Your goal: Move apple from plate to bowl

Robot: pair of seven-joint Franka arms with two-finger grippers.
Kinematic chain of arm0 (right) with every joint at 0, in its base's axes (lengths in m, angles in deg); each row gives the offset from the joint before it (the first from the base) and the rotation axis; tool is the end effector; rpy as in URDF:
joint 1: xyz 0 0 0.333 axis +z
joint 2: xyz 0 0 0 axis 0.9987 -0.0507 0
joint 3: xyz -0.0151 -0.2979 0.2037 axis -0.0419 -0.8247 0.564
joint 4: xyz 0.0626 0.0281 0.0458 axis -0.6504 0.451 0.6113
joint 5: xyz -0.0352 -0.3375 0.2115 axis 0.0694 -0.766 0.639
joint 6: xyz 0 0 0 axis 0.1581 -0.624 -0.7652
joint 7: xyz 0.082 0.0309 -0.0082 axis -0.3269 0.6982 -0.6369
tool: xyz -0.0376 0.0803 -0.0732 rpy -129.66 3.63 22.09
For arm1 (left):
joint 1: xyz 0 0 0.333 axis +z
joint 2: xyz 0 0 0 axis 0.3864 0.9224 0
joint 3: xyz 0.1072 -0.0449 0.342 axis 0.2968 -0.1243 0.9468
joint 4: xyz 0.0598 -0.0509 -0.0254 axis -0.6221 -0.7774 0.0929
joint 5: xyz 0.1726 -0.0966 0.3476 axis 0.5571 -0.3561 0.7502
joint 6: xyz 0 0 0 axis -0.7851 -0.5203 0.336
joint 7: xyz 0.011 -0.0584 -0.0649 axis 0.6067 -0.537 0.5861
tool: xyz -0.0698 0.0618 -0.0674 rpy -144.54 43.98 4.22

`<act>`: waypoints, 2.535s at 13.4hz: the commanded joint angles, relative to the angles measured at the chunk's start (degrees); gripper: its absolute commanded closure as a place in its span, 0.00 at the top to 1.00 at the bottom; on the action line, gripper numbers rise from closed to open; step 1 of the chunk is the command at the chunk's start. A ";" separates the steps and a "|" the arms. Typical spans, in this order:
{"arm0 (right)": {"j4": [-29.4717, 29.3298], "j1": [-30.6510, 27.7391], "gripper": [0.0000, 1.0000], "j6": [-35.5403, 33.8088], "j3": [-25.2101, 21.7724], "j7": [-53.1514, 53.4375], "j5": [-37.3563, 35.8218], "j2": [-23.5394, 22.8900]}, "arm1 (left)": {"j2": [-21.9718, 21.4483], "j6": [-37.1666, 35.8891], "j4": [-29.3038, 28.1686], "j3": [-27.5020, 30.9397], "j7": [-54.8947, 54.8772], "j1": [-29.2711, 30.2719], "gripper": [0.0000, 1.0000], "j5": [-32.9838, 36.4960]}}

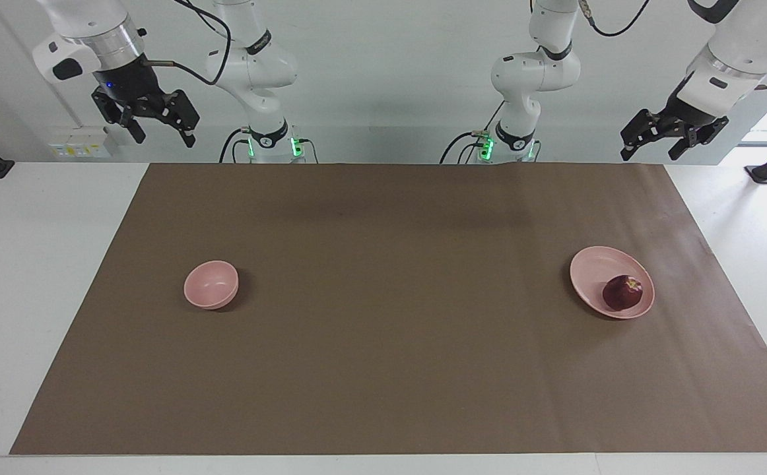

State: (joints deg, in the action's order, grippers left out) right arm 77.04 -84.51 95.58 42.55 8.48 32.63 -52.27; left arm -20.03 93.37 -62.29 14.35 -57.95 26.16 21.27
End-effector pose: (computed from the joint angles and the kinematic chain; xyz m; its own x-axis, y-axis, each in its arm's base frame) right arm 0.5210 -0.0234 0.7166 0.9881 -0.1500 -0.0335 -0.1507 -0.9884 -0.0202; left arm 0.5328 0.0063 0.6958 0.9958 -0.0290 -0.0873 -0.0270 -0.9994 0.0236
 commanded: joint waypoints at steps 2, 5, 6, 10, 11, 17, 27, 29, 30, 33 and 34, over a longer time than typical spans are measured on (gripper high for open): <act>1.74 -0.48 1.00 0.06 -0.17 -2.00 0.43 1.53 | 0.12 -0.74 0.56 0.24 -0.99 -0.35 1.00 -0.48; 1.74 -0.48 1.00 0.14 -0.25 -2.00 0.43 1.53 | 0.12 -0.83 0.56 0.24 -0.29 -0.53 1.00 -0.48; 1.66 -0.48 1.00 0.23 -0.25 -2.00 0.34 1.53 | 0.12 -0.74 0.56 0.24 -0.29 -0.44 1.00 -0.56; 1.74 -0.48 1.00 0.14 -0.34 -2.00 0.34 1.53 | -0.15 1.44 -0.32 0.25 -0.81 0.26 1.00 -0.56; 1.74 -0.48 1.00 0.14 -0.43 -2.00 0.43 1.53 | -0.50 3.37 -1.71 0.33 -1.07 0.26 1.00 -0.56; 1.74 -0.48 1.00 0.14 -0.52 -2.09 0.43 1.53 | 3.71 10.32 -4.70 0.42 -5.63 1.93 1.00 -0.56; 1.66 -0.48 1.00 0.14 -0.69 -2.00 0.43 1.44 | 11.53 27.45 -11.83 0.60 -8.54 4.74 1.00 -0.13; 1.66 -0.48 1.00 0.14 -0.69 -2.00 0.34 1.44 | 14.78 31.84 -13.32 0.60 -9.95 5.35 1.00 0.05; 1.74 -0.48 1.00 0.14 -0.69 -2.00 0.43 1.44 | 15.58 35.78 -15.24 0.60 -9.95 5.71 1.00 0.05; 1.74 -0.48 1.00 0.14 -0.69 -2.00 0.43 1.44 | 17.86 46.78 -20.62 0.60 -9.69 5.71 1.00 0.05; 1.66 -0.48 1.00 0.14 -0.69 -2.00 0.43 1.52 | 18.83 48.03 -20.80 0.60 -9.86 5.80 1.00 -0.04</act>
State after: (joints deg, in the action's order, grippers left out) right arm 77.17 -84.52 95.58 42.01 8.48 32.63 -52.23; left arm -1.80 137.31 -80.81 15.35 -66.91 31.34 21.26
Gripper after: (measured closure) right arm 0.000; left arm 0.000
